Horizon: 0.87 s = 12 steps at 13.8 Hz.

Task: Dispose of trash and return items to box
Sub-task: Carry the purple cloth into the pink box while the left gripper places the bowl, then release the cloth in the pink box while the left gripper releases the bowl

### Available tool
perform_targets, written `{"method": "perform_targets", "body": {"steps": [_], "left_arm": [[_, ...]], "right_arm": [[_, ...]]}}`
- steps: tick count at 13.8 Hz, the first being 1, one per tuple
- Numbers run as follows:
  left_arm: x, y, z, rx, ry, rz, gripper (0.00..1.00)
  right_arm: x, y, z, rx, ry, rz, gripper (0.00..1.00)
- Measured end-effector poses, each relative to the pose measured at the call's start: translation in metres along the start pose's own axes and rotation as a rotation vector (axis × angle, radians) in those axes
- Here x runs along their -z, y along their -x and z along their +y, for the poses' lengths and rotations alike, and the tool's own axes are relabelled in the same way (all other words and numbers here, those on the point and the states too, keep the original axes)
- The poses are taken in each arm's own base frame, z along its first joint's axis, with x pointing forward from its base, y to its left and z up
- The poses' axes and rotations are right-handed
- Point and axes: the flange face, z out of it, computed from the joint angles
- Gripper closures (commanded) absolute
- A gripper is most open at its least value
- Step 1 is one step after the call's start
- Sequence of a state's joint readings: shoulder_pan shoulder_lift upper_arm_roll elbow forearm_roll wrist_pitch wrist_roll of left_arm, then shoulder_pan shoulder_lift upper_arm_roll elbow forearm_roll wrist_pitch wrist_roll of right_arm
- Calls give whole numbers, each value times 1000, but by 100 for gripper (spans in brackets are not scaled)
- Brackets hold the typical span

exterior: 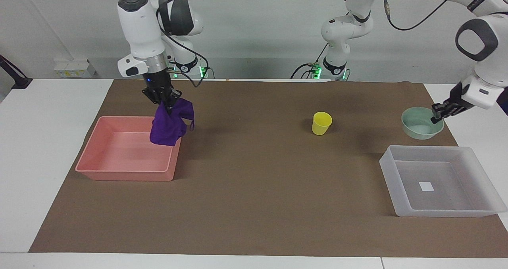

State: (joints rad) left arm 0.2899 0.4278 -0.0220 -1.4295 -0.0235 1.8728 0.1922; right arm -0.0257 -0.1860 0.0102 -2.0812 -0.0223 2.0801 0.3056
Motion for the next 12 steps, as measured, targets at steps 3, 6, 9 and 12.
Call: {"method": "perform_targets", "body": {"steps": [3,6,9,12], "left_arm": [[-27,-19,-1,-4,-7,54,100],[-55,-26,-2,7,17,52,100],[-85,-30,-1,12,37,30,76],[-95,-30,-1,-6,42,20,0]], "right_arm": [[-12,-8,21,-6,13,-19,100],[-37,-10,21,-7,23,-60,100],[-67,-9,20,-6,26,-79,100],[-90,-6,21,-8,35,-117,62]]}}
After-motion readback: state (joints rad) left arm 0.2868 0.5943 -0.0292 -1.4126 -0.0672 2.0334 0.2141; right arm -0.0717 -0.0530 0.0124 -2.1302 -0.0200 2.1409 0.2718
